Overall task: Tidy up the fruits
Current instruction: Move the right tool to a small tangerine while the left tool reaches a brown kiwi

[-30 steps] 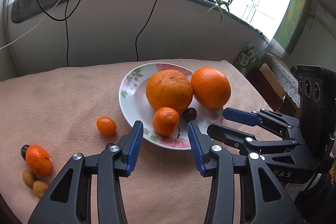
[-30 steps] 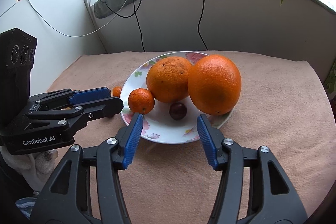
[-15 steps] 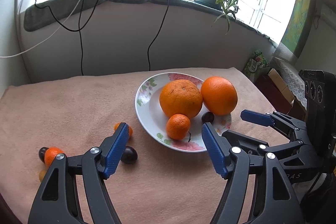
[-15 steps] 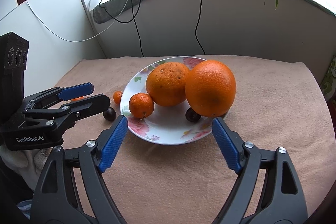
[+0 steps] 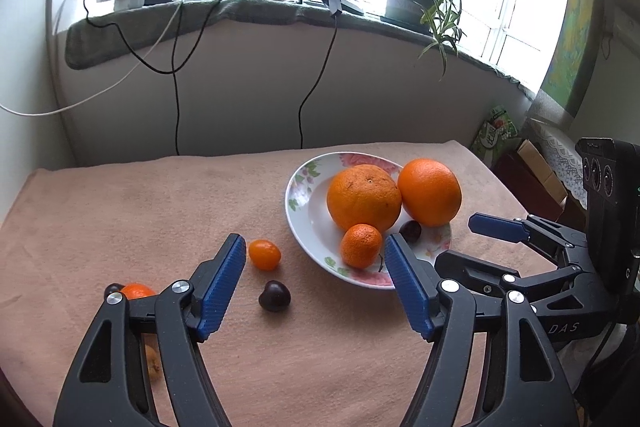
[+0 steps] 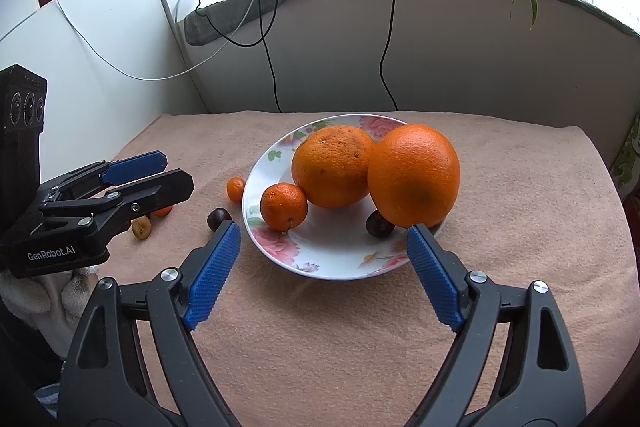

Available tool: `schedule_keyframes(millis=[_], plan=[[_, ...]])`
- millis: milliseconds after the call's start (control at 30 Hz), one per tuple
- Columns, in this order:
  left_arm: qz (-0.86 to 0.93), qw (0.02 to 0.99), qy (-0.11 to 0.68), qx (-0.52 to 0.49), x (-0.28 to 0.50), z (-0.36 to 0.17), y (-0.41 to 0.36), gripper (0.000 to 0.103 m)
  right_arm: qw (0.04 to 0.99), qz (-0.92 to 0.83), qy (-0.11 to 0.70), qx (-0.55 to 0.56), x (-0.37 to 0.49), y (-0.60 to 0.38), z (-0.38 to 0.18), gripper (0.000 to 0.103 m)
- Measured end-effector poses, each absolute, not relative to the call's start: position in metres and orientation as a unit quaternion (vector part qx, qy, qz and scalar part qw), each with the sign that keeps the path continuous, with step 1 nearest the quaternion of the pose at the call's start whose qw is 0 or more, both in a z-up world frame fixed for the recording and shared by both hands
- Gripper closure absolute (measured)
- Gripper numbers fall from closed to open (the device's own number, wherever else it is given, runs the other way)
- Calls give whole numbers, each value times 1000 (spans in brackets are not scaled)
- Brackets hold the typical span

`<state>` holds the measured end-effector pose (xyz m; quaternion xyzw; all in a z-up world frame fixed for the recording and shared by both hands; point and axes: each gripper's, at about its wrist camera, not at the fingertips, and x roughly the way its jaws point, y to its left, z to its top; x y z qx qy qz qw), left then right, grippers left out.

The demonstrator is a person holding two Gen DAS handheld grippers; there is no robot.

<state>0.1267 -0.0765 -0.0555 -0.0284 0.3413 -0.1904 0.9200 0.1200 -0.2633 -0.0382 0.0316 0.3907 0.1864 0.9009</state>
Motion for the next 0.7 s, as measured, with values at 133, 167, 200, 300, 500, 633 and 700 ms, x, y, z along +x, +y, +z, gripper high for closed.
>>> schedule_keyframes(millis=[133,167,200,300,500,633,700], plan=[[-183,923,336,-34,124,-54,-66,31,899,196,389,31,121,-255,-37,16],[-181,924,335,-36,124,-53,-62,31,899,198,388,30,121,-252,-36,16],[-179,925,332,-38,123,-52,-58,31,900,201,387,30,120,-250,-36,16],[-167,929,327,-46,122,-51,-43,31,900,207,383,27,119,-243,-36,16],[-132,937,319,-59,120,-48,-5,31,900,226,372,20,119,-226,-34,16],[-106,938,321,-74,116,-51,24,31,897,243,370,7,118,-210,-35,16],[-94,938,323,-81,113,-54,37,31,894,251,372,-1,117,-202,-36,16]])
